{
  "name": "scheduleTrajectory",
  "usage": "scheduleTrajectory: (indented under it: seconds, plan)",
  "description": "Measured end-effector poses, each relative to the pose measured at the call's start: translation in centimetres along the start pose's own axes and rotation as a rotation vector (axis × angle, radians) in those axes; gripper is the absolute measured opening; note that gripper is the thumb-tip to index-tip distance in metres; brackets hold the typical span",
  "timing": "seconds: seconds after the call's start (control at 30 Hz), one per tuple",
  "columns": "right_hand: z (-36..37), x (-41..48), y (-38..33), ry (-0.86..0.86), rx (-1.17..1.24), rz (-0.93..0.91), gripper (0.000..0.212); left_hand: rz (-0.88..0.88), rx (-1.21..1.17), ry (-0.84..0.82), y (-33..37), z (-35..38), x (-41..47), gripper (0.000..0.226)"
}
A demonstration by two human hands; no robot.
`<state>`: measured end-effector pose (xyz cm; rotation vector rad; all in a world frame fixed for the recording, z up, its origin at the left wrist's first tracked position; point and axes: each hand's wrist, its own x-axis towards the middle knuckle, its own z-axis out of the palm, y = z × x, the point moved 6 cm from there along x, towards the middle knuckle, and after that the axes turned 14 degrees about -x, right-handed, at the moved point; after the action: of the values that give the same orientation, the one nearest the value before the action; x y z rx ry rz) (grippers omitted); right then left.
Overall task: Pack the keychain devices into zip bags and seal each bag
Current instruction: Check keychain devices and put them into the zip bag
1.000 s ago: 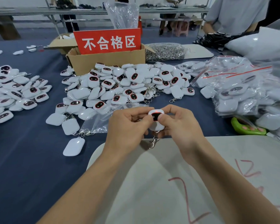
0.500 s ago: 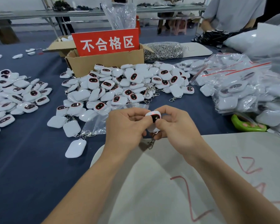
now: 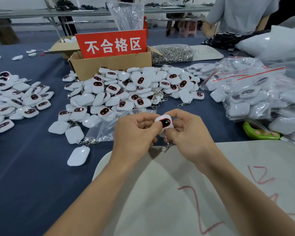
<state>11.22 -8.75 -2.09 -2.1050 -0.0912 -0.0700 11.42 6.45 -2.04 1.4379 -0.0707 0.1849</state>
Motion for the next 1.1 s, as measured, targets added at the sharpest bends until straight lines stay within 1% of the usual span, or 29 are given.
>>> scheduleTrajectory:
  seconds: [0.1,0.17,0.27,0.33,0.4,0.5,0.63,0.7,0.77,0.83,0.93,0.97,1.0,1.07,1.1]
  plan:
    - [-0.1,-0.1,0.0,0.05,-0.065,-0.004,0.029,0.006,0.037,-0.01,0.0,-0.1,0.1,0.016]
    - [-0.4,-0.2,-0.1,0.122,-0.167,-0.037,0.028,0.031,0.094,-0.012,0.1,-0.2,0.1,0.016]
    - [-1.0,-0.6,-0.9,0.231,-0.28,-0.108,0.036,0.157,0.292,0.029,0.8,-0.1,-0.5,0.023]
    - [-1.3,-0.9,-1.3,0.28,-0.319,-0.152,0.044,0.267,0.338,0.038,1.5,0.2,-1.1,0.035]
    - [-1.6,-1.1,-1.6,0.318,-0.329,-0.166,0.041,0.324,0.343,0.032,1.8,0.4,-1.4,0.04]
    - [-2.0,-1.2,-1.7,0.355,-0.316,-0.163,0.036,0.302,0.306,0.062,1.4,-0.1,-1.2,0.034]
    - [-2.0,-1.2,-1.9,0.311,-0.288,-0.154,0.032,0.264,0.292,0.063,1.3,-0.1,-1.0,0.023]
    - [-2.0,-1.3,-2.0,0.299,-0.26,-0.167,0.033,0.237,0.255,0.063,1.3,-0.1,-0.9,0.023]
    - [-1.9,-1.4,-2.2,0.31,-0.259,-0.192,0.042,0.176,0.153,0.076,1.0,-0.4,-0.6,0.023]
    - [-1.8,-1.4,-2.4,0.302,-0.291,-0.234,0.055,0.103,0.029,0.109,0.8,-0.7,-0.2,0.02]
    - [-1.3,-1.5,-3.1,0.252,-0.364,-0.326,0.073,0.043,-0.061,0.095,0.8,-0.8,0.1,0.033]
    - [-1.2,-1.6,-3.3,0.255,-0.378,-0.342,0.074,0.028,-0.074,0.087,0.8,-0.8,0.2,0.034]
    - [-1.3,-1.5,-3.4,0.266,-0.376,-0.347,0.069,0.014,-0.091,0.087,0.7,-0.8,0.2,0.032]
    - [-1.4,-1.3,-2.7,0.282,-0.295,-0.321,0.047,0.017,-0.124,0.106,0.7,-1.0,0.2,0.025]
    - [-1.4,-1.0,-2.2,0.273,-0.231,-0.294,0.035,0.048,-0.113,0.117,0.9,-1.1,0.1,0.022]
